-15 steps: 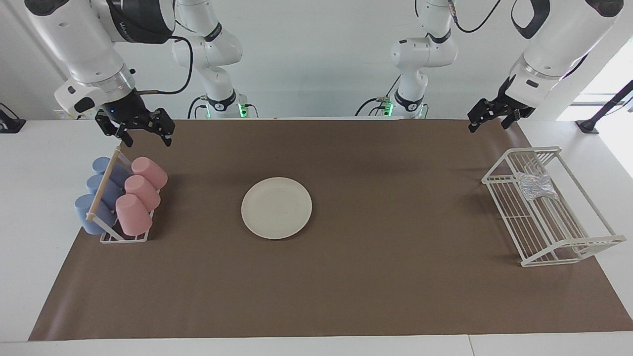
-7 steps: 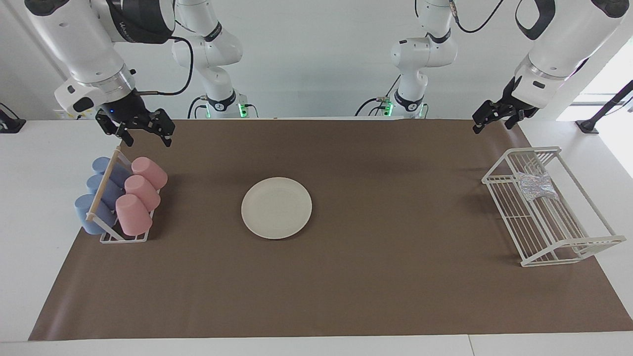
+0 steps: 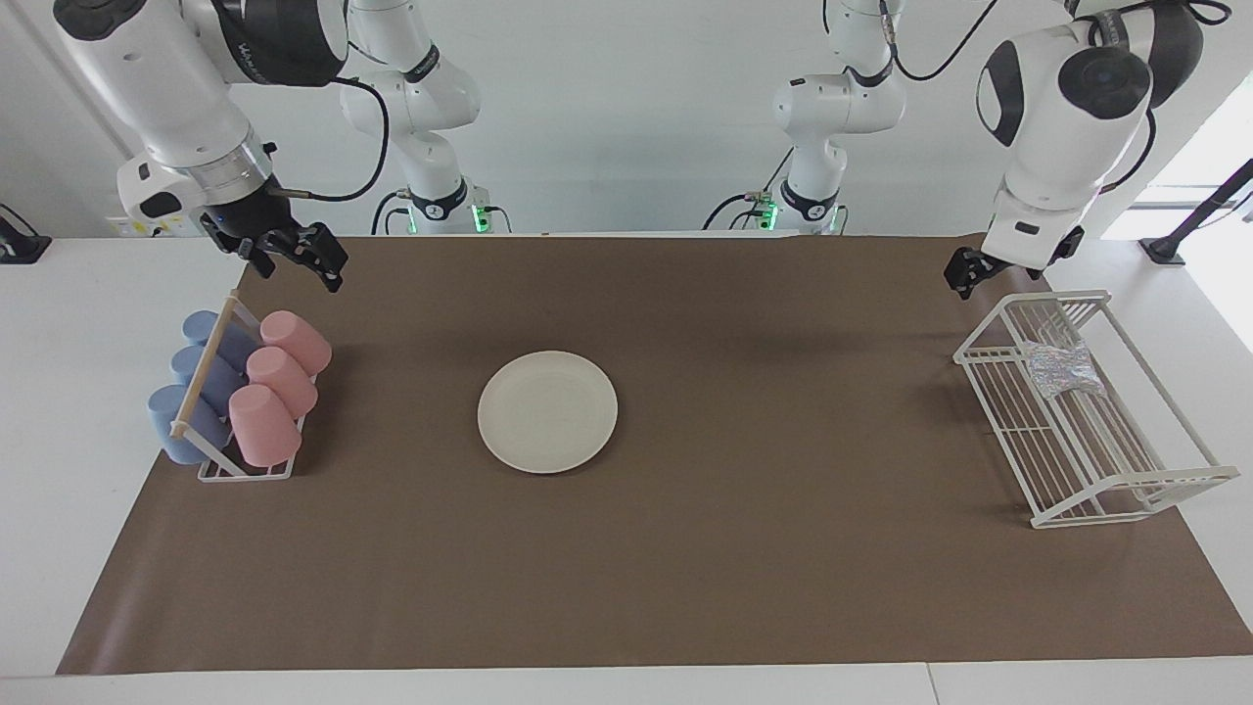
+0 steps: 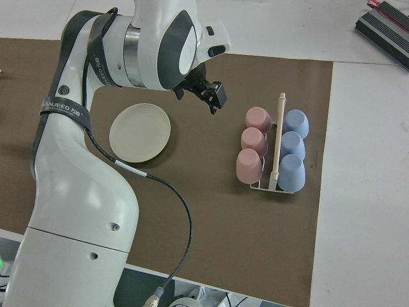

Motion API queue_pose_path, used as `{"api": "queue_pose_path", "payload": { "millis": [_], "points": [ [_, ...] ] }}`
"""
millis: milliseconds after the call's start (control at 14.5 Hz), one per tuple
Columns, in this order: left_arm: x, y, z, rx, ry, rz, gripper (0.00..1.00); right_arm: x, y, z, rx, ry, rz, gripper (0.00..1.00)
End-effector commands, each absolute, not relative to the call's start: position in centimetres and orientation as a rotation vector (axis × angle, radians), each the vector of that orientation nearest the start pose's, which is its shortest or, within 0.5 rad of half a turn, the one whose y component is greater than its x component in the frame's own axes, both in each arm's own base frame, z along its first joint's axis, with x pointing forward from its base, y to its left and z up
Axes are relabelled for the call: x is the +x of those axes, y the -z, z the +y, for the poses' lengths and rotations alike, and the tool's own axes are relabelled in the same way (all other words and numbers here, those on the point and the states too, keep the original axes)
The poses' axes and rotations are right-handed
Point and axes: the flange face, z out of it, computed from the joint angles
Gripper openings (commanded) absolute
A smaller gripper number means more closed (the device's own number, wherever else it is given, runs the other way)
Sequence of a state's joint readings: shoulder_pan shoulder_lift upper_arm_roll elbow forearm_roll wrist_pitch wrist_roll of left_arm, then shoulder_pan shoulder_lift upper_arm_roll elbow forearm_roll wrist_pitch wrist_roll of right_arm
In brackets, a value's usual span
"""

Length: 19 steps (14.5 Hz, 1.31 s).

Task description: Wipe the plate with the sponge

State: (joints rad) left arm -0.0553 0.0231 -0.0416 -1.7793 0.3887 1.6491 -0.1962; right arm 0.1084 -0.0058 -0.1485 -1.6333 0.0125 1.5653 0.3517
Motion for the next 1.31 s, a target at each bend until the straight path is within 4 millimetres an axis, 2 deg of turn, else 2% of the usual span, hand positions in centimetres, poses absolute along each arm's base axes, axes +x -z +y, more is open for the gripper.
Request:
{"api": "queue_pose_path", "payload": {
  "millis": [0, 206, 412, 619, 756, 825, 962, 1100, 1169, 1238],
  "points": [
    [58.3, -47.6, -2.5, -2.585, -0.101, -0.043, 1.0, 54.1, -60.0, -1.3, -3.012, -0.138, 0.902, 1.0],
    [59.6, -45.0, -1.7, -2.452, -0.101, 0.039, 1.0, 53.9, -60.0, 0.9, -2.908, -0.146, 1.219, 1.0],
    [60.6, -41.7, -1.5, -2.305, -0.127, 0.139, 1.0, 52.5, -60.1, 3.7, -2.732, -0.274, 1.548, 1.0],
    [60.9, -41.1, -1.3, -2.274, -0.118, 0.136, 1.0, 51.7, -60.6, 7.0, -2.583, -0.322, 1.772, 1.0],
    [60.8, -41.0, -1.2, -2.273, -0.121, 0.128, 0.97, 51.6, -60.7, 8.2, -2.532, -0.328, 1.827, 1.0],
    [60.8, -41.0, -1.0, -2.273, -0.122, 0.12, 0.79, 51.6, -60.7, 8.3, -2.523, -0.325, 1.839, 1.0],
    [60.7, -41.1, -0.8, -2.272, -0.111, 0.079, 0.35, 51.7, -60.8, 8.5, -2.513, -0.316, 1.851, 1.0],
    [60.5, -40.9, -0.9, -2.269, -0.099, 0.037, 0.04, 51.7, -60.9, 9.0, -2.476, -0.296, 1.9, 1.0],
    [60.5, -40.9, -1.0, -2.268, -0.094, 0.026, 0.0, 51.3, -60.9, 11.0, -2.49, -0.295, 1.893, 1.0],
    [60.5, -40.9, -1.1, -2.268, -0.089, 0.017, 0.0, 51.1, -61.0, 12.1, -2.486, -0.295, 1.907, 1.0]
  ]
}}
